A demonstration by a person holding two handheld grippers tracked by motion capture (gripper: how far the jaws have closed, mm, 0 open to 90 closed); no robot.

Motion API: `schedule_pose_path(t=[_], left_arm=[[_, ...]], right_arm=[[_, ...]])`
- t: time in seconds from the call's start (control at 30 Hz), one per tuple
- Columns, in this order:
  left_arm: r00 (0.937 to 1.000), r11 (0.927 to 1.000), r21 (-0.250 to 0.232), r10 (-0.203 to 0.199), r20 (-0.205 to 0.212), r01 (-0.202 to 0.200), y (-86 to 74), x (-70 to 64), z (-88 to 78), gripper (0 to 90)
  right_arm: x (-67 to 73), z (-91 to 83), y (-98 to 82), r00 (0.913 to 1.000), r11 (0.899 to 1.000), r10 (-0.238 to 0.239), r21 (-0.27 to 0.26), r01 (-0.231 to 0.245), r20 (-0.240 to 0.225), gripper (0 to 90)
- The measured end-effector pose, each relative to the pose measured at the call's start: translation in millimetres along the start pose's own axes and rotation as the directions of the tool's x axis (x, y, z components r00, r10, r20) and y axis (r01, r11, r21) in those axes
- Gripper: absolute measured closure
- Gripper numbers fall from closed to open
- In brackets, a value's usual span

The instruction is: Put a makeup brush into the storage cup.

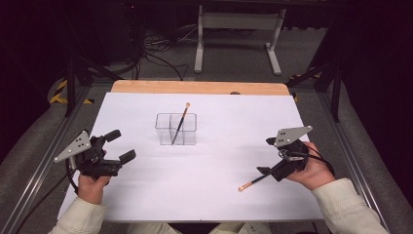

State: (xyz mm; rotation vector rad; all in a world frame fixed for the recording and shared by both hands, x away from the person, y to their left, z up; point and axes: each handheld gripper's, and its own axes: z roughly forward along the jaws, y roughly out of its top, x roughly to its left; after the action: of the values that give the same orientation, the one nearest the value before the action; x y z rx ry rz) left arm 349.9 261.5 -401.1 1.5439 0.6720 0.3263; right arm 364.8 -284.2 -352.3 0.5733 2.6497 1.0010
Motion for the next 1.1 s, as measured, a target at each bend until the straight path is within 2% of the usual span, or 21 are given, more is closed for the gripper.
schedule_pose_path(t=[0.17, 0.37, 0.57, 1.1], left_arm=[[1.0000, 1.0000, 0.000, 0.002, 0.000, -0.002, 0.8, 0.3, -0.1, 0.2], [1.0000, 1.0000, 0.008, -0.003, -0.002, 0.003, 0.1, 0.6, -0.1, 0.2], [0.9999, 0.9999, 0.013, -0.007, -0.009, 0.007, -1.4, 0.3, -2.1, 0.2], [0.9999, 0.9997, 0.020, -0.010, -0.003, 0.010, -3.2, 0.0, 0.6, 0.2]], right_arm=[[0.3, 2.0, 6.1, 0.9996, 0.999, -0.028, 0.031, 0.028, 0.001, 0.4], [0.7, 4.5, 10.7, 0.9987, 0.996, -0.043, 0.073, 0.045, -0.027, 0.6], [0.2, 11.9, 11.4, 0.9965, 0.987, -0.055, 0.148, 0.064, -0.063, 0.9], [-1.0, 22.3, 13.2, 0.9930, 0.972, -0.067, 0.218, 0.087, -0.097, 1.6]])
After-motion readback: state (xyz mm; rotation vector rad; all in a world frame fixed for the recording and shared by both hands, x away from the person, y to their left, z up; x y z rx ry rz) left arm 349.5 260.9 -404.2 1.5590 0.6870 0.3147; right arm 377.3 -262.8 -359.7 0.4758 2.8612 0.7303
